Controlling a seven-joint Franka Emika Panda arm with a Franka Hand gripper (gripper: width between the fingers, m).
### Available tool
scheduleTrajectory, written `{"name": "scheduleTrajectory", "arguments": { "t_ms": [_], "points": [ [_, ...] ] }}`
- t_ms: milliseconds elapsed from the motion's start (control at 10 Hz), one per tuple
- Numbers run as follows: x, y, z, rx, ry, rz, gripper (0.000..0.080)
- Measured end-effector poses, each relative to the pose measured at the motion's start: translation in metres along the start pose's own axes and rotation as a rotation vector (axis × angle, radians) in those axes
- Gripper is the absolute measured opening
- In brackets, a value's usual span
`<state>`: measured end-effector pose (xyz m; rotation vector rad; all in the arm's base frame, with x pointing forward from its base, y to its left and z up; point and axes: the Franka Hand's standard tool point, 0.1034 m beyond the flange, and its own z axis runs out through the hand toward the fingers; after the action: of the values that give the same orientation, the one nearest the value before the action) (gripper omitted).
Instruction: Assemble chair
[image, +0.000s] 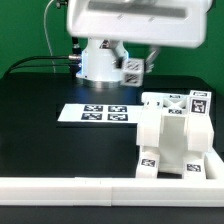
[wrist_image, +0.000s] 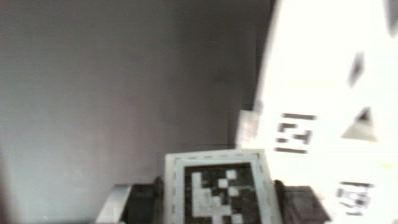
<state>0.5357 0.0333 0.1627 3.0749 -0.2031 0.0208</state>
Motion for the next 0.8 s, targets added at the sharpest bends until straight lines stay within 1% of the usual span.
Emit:
{"name": "scheduleTrajectory", "arguments": {
  "t_ms": [100, 200, 300, 400, 500, 600, 700, 800],
  "points": [
    [0.007, -0.001, 0.002, 0.013, 0.071, 0.004, 0.0284],
    [0.009, -0.006, 0.003, 0.03, 0.157, -0.002, 0.0284],
    [0.008, -0.009, 0.005, 0.041, 0.216, -0.008, 0.0284],
    [0.008, -0.01, 0.007, 0.046, 0.247, -0.011, 0.0284],
    [0.016, -0.011, 0.005, 0.061, 0.35, -0.015, 0.0284],
    [0.024, -0.008, 0.009, 0.065, 0.425, -0.004, 0.0284],
    [0.029, -0.007, 0.013, 0.061, 0.449, 0.007, 0.0284],
    [0.032, -0.013, 0.014, 0.065, 0.46, 0.012, 0.0284]
  ]
}}
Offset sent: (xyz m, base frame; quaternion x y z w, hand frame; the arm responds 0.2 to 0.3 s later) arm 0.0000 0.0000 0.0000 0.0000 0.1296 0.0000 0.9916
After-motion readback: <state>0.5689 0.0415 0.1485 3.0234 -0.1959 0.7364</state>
